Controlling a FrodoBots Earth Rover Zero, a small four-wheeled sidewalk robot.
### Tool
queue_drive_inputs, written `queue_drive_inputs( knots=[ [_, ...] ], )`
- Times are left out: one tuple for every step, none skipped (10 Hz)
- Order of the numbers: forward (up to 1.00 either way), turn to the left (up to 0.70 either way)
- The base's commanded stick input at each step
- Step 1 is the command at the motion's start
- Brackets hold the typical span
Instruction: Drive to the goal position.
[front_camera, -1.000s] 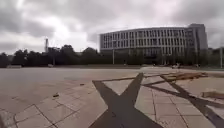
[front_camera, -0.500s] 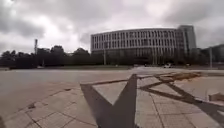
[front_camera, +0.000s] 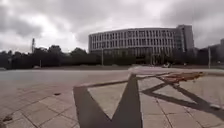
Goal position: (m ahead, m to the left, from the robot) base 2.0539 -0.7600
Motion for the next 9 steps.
queue_drive_inputs(
  knots=[
    [0.85,-0.03],
    [0.85,0.0],
    [0.85,0.0],
    [0.85,-0.09],
    [0.85,-0.19],
    [0.85,-0.2],
    [0.85,0.0],
    [0.85,-0.08],
    [0.85,-0.17]
  ],
)
